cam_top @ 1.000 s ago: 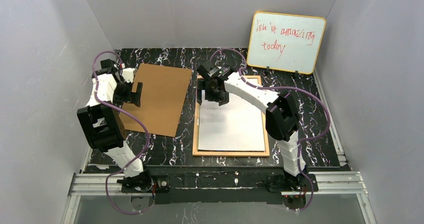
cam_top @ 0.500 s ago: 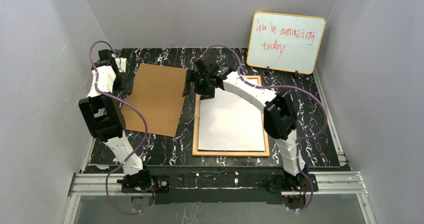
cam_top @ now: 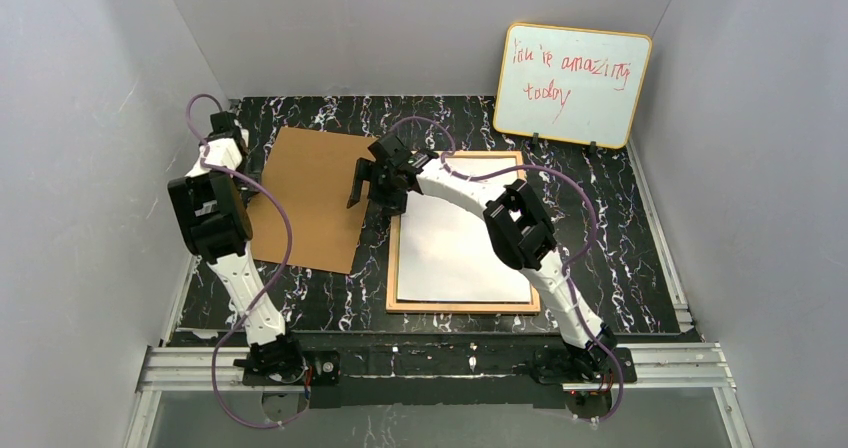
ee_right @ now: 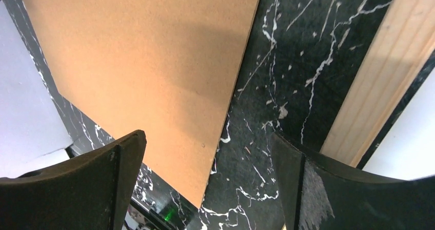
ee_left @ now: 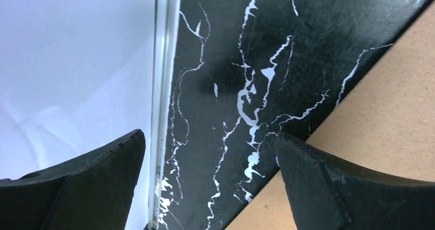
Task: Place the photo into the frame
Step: Turn over the photo frame item at the center of the board.
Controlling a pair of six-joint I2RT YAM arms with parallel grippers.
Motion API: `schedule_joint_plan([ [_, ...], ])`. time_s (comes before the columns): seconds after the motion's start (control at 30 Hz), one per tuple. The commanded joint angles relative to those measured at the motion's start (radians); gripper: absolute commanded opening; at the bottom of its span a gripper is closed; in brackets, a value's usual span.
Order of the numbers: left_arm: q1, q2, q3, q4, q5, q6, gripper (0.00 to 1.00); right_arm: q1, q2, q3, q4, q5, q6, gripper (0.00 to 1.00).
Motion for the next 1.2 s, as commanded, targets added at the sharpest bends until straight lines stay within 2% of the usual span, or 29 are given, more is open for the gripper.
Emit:
schedule_joint_plan([
  [0.0, 0.003, -0.001, -0.031, 0.046, -0.048, -0.021, 0.97, -0.004, 0.022, 0.063, 0.005, 0.035, 0.027, 0.99],
  [0.1, 0.003, 0.007, -0.05, 0.046, -0.01, -0.023, 0.97, -0.003, 0.042, 0.065, 0.01, 0.046, 0.034, 0.99],
  [0.4, -0.02, 0.002, -0.134, -0.067, 0.245, 0.016, 0.98, -0.006, 0.128, 0.113, 0.04, -0.001, 0.089, 0.99],
  [0.6, -0.042, 0.004, -0.232, -0.065, 0.273, 0.053, 0.97, -0.017, 0.115, 0.068, 0.129, -0.069, 0.162, 0.99],
  [0.77, -0.052, 0.018, -0.266, -0.06, 0.269, 0.073, 0.97, -0.022, 0.028, -0.013, 0.278, -0.15, 0.221, 0.99],
  [0.93, -0.064, 0.011, -0.274, -0.059, 0.267, 0.086, 0.97, -0.02, -0.116, -0.144, 0.524, -0.28, 0.323, 0.99],
  [1.07, -0.084, -0.026, -0.284, -0.061, 0.29, 0.091, 0.97, -0.005, -0.217, -0.183, 0.602, -0.347, 0.368, 0.99],
  [1.17, -0.107, -0.04, -0.289, -0.066, 0.294, 0.1, 0.97, 0.003, -0.279, -0.273, 0.706, -0.369, 0.411, 0.99],
])
